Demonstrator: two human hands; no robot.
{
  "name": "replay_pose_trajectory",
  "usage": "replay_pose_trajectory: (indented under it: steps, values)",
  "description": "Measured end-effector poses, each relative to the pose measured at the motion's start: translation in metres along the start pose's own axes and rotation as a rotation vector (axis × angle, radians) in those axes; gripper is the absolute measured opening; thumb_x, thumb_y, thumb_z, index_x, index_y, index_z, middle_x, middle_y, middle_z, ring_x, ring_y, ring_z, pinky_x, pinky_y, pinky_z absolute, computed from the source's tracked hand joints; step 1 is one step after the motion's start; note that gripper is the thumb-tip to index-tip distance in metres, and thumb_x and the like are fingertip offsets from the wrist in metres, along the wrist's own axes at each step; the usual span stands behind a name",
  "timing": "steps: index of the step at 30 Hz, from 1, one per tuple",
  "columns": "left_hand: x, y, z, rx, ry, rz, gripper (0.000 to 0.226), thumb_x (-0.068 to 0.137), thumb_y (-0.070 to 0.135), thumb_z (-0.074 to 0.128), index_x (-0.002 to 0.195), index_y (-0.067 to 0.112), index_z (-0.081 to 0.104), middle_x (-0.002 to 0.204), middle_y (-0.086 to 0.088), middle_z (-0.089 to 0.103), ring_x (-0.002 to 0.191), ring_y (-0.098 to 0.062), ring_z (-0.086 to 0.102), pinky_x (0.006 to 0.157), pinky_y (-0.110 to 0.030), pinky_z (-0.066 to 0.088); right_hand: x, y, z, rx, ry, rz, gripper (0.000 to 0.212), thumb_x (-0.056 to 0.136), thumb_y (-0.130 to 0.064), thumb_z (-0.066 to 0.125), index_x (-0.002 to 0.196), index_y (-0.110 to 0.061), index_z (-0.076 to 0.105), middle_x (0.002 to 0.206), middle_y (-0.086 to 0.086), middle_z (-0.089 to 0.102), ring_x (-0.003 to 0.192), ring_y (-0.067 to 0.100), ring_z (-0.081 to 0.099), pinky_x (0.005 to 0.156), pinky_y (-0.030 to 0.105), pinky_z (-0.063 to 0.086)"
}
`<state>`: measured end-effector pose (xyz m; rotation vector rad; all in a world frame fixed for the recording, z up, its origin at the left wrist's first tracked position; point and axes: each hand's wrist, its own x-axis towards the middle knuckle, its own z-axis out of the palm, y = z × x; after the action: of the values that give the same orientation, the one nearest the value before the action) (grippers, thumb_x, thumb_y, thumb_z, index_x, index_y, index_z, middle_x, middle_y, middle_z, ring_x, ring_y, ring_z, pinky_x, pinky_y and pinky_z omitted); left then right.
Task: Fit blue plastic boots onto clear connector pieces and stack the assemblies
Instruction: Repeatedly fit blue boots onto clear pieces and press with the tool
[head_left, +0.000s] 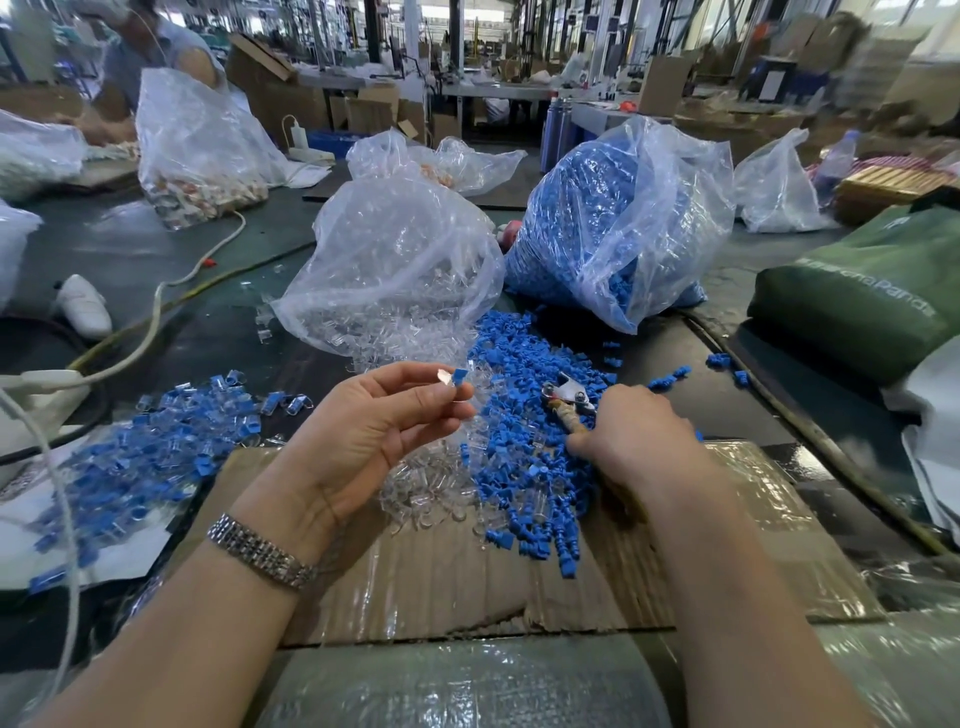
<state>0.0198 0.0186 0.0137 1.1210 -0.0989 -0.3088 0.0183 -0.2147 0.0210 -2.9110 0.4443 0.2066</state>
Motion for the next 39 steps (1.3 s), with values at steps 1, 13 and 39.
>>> replay_pose_trajectory:
  steps: [1, 13, 39]
  values:
    - [0.000, 0.000, -0.001, -0.007, 0.007, 0.001, 0.032, 0.077, 0.001, 0.071, 0.108, -0.004, 0.068, 0.106, -0.024, 0.074, 0.087, -0.027, 0.076, 0.071, -0.027, 0.062, 0.000, 0.000, 0.000, 0.004, -0.004, -0.010, 0.043, 0.090, -0.047, 0.070, 0.086, -0.012, 0.044, 0.107, 0.013, 0.054, 0.111, 0.036, 0.056, 0.089, 0.045, 0.046]
    - [0.005, 0.001, -0.010, -0.081, 0.074, 0.054, 0.029, 0.080, 0.005, 0.072, 0.109, 0.003, 0.072, 0.114, -0.018, 0.074, 0.102, -0.026, 0.074, 0.075, -0.028, 0.061, -0.019, -0.002, -0.023, 0.998, -0.443, -0.290, 0.025, 0.103, -0.020, 0.059, 0.107, 0.003, 0.068, 0.077, 0.011, 0.066, 0.069, 0.023, 0.070, 0.075, 0.046, 0.064]
    - [0.005, -0.005, 0.001, 0.093, 0.156, 0.199, 0.024, 0.070, 0.009, 0.074, 0.093, 0.005, 0.076, 0.099, -0.015, 0.077, 0.095, -0.025, 0.074, 0.088, -0.034, 0.061, -0.037, -0.037, -0.002, 0.931, -0.484, -0.455, 0.045, 0.102, -0.043, 0.057, 0.089, -0.001, 0.066, 0.064, 0.006, 0.068, 0.057, 0.023, 0.070, 0.053, 0.029, 0.056]
